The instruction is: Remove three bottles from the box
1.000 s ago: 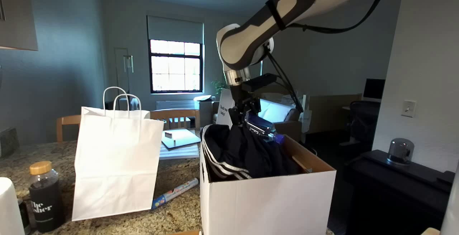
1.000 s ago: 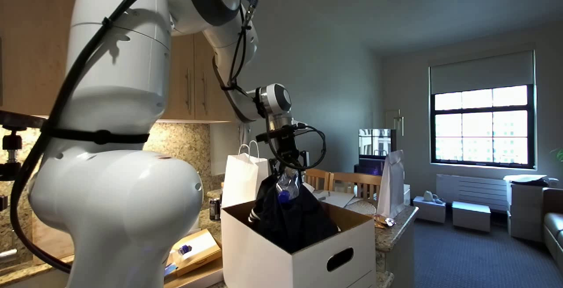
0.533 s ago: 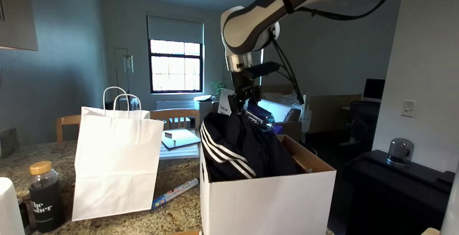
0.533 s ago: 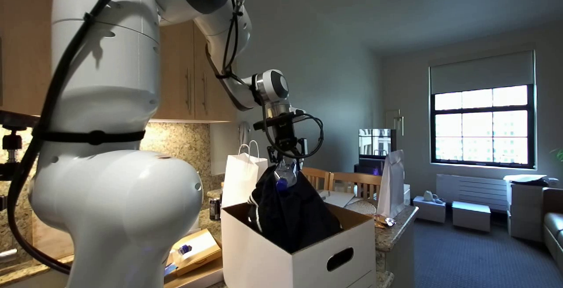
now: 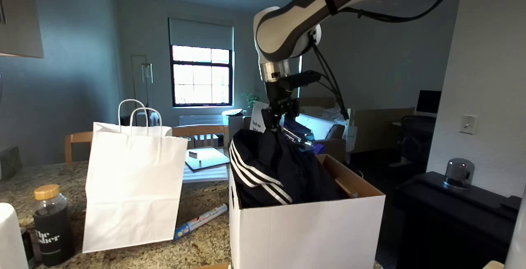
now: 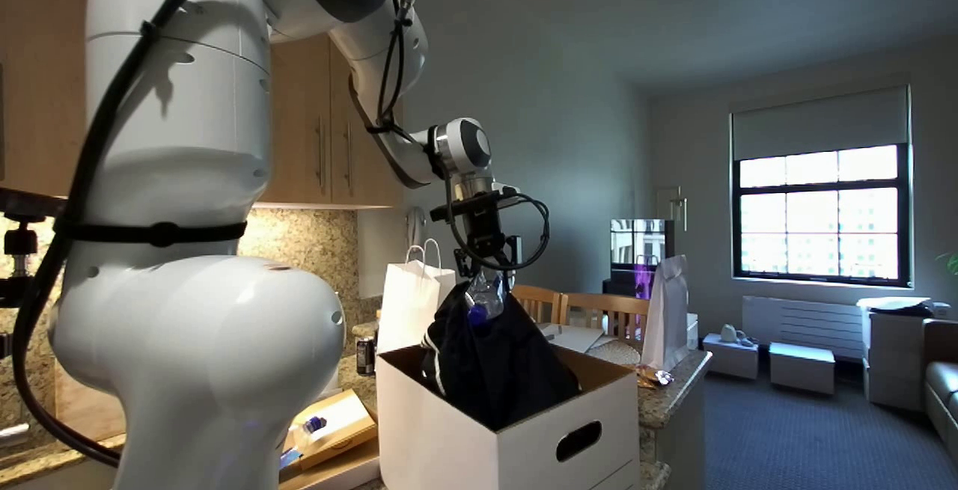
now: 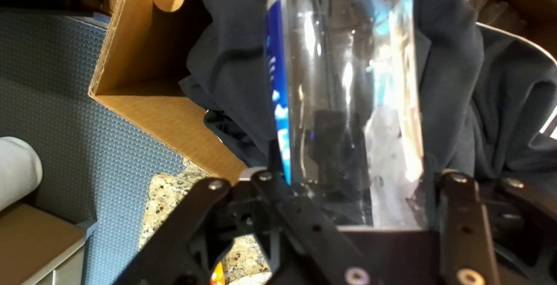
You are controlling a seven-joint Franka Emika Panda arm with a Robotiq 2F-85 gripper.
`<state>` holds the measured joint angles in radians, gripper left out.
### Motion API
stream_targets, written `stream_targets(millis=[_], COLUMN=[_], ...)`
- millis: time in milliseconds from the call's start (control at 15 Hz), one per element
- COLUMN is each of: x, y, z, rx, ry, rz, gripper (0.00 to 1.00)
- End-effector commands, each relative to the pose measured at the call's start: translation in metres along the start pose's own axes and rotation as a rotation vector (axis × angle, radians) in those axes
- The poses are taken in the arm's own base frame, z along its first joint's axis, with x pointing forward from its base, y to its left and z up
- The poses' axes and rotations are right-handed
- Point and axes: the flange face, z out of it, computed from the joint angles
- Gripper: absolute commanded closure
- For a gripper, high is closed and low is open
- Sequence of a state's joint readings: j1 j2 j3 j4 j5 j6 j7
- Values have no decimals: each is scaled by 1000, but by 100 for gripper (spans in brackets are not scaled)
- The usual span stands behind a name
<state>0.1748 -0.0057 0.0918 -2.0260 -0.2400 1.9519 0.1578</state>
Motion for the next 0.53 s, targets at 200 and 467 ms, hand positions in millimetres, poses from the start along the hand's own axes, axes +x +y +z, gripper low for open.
stream_targets(millis=[200,467], x=[6,27], y=[2,-11], z=[2,8], rx=[16,77], ry=[-75,-19], rz=[7,-18], gripper=[65,65])
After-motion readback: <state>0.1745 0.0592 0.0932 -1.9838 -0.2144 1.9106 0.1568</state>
